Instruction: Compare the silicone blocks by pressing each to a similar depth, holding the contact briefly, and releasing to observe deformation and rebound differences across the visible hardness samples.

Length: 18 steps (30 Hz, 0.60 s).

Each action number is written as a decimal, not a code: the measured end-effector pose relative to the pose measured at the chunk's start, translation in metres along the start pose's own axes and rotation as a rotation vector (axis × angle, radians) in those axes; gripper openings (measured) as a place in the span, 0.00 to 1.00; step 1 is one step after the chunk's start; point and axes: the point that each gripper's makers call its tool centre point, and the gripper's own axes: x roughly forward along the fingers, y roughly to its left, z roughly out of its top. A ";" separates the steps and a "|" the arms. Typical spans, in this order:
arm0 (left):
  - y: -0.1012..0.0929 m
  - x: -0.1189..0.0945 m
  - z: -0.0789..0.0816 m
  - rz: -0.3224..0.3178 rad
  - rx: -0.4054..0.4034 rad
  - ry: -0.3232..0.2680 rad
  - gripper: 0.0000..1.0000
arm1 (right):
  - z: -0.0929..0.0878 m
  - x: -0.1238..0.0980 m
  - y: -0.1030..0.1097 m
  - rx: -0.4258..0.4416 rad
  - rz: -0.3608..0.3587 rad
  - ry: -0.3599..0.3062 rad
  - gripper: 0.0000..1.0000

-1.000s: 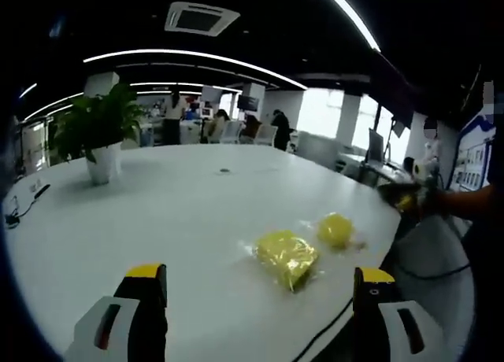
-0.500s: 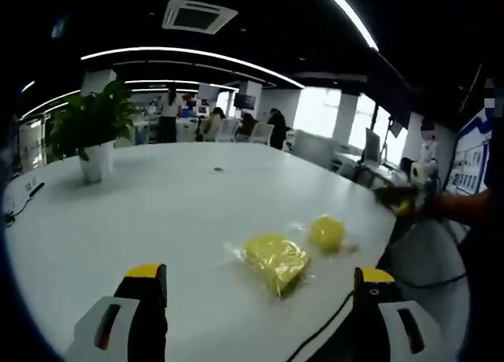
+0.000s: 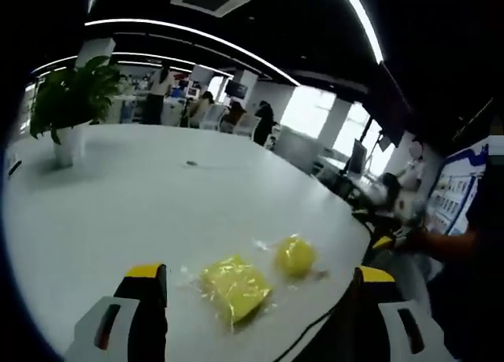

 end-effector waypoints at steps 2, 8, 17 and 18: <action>-0.003 0.008 0.006 -0.008 -0.011 -0.005 1.00 | 0.001 0.000 0.000 0.003 0.000 -0.001 0.96; -0.010 0.031 0.013 -0.037 -0.012 0.030 1.00 | 0.001 0.001 0.004 0.016 0.006 -0.008 0.96; -0.020 0.058 0.012 -0.060 -0.035 0.136 1.00 | -0.002 -0.001 0.007 0.016 0.006 -0.002 0.96; -0.019 0.060 0.013 -0.061 -0.039 0.139 1.00 | -0.002 -0.001 0.007 0.015 0.006 0.000 0.96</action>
